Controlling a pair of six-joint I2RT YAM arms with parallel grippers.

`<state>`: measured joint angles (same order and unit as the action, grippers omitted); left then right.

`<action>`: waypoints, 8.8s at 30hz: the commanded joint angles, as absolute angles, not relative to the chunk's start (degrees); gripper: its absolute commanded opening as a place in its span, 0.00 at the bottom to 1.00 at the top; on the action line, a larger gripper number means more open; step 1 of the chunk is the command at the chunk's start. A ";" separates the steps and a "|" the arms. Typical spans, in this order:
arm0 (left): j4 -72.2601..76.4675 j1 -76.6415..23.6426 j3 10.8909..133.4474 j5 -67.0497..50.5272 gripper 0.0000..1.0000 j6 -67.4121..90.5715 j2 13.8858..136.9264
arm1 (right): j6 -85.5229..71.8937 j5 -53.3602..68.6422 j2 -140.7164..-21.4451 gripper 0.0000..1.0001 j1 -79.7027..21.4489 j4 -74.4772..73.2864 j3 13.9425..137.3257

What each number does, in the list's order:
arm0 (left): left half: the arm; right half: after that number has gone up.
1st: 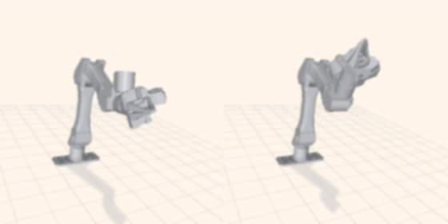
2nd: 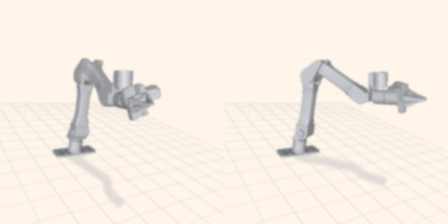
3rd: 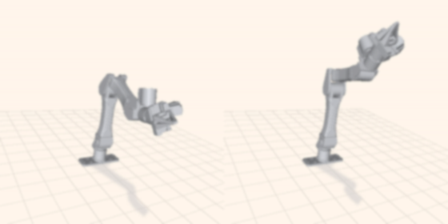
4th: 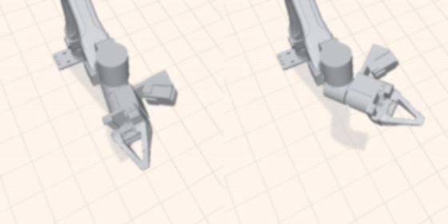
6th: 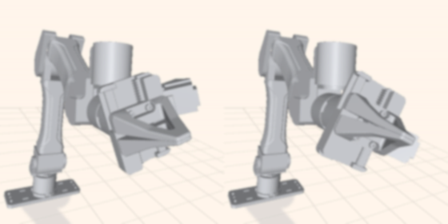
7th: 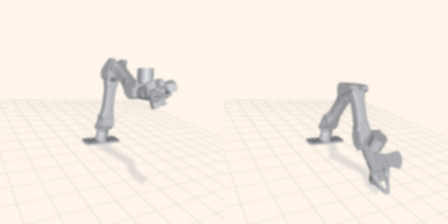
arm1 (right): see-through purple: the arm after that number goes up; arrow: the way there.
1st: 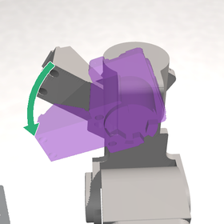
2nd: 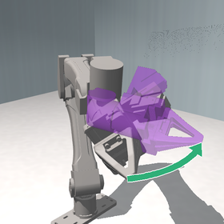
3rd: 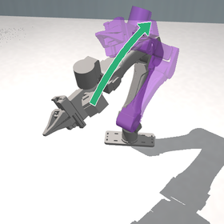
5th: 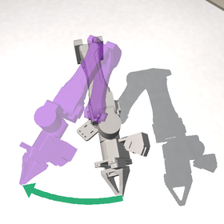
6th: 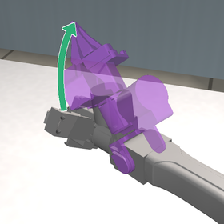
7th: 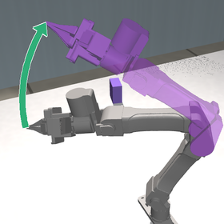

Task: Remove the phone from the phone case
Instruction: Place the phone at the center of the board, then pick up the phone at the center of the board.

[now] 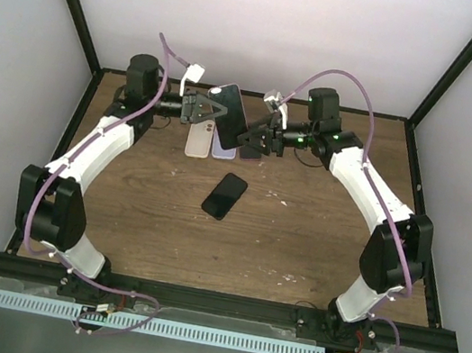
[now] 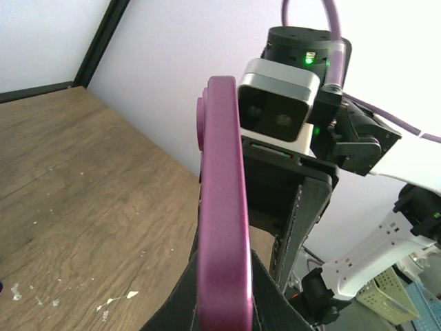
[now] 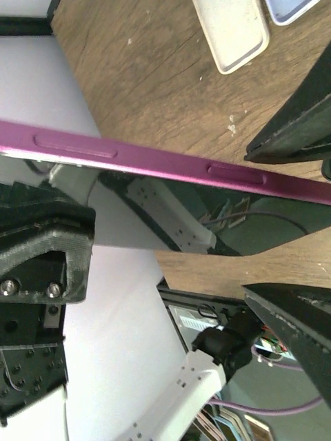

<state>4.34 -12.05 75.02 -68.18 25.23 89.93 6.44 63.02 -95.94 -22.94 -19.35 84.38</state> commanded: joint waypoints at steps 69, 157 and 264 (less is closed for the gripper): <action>-27.25 -6.15 79.35 -49.86 1.00 -0.95 92.69 | -19.83 60.88 -134.57 0.01 -5.65 -19.97 97.30; -29.25 -6.33 79.52 -25.25 1.00 -3.18 91.26 | -3.24 34.61 -132.10 0.92 -12.99 -36.49 106.09; -12.84 -44.77 74.72 3.71 0.33 -2.21 93.69 | -15.23 66.86 -104.49 0.53 -12.12 -14.23 73.27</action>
<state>-18.26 -43.29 74.24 3.75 0.78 96.97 -14.66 65.65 -103.68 -11.57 -14.98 69.91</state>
